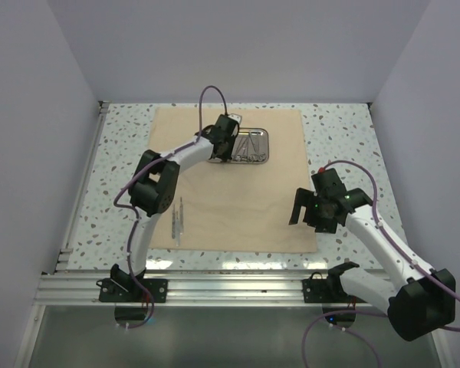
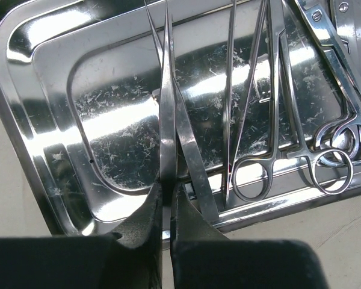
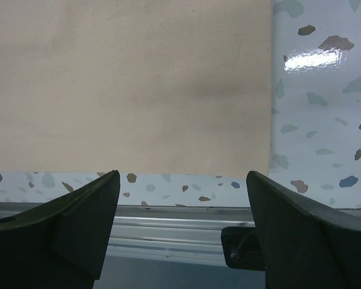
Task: Open and lay out the surgical kit
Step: Pick up the medical item from the container, then place the medical item in the surgical kit.
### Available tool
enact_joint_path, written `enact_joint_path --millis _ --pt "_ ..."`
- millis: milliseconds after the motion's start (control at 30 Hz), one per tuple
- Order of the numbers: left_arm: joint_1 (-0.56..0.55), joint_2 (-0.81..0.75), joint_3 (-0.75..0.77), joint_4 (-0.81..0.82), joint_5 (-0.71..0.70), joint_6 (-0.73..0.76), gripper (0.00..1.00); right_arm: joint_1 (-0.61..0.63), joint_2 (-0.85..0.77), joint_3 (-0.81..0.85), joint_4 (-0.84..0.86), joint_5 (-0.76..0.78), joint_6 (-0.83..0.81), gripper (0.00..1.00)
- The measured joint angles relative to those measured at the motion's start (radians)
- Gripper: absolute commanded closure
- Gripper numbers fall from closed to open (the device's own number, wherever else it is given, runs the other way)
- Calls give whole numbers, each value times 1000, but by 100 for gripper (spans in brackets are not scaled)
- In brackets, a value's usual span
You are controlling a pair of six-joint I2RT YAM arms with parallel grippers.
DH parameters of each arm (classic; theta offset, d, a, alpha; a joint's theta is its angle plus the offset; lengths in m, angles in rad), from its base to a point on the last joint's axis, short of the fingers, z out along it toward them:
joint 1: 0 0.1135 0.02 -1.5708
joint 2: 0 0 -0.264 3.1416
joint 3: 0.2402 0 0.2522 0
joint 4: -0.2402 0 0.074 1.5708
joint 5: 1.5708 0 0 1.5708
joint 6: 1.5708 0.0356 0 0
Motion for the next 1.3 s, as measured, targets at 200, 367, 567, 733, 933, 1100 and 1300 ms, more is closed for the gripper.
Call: enact_joint_path --millis 200,367,567,733,933,1100,1300 --pt "-3 19 61 -69 -42 0 100 0 16 9 3 0 -10 10" --pt "-15 45 158 -167 -200 33 100 0 16 13 11 0 -15 10" --pt "-34 36 185 -213 -383 67 100 0 16 24 27 -2 -22 10" --pt "-58 -20 134 -286 -460 35 100 0 16 24 48 -18 -23 11" --pt "-67 -330 -233 -302 -394 -89 100 0 16 24 69 -39 -27 10" --pt "-92 -681 -579 -247 -262 -210 100 0 16 24 92 -62 -38 11" --pt "-169 -922 -903 -109 -97 -390 100 0 16 22 110 -85 -50 11"
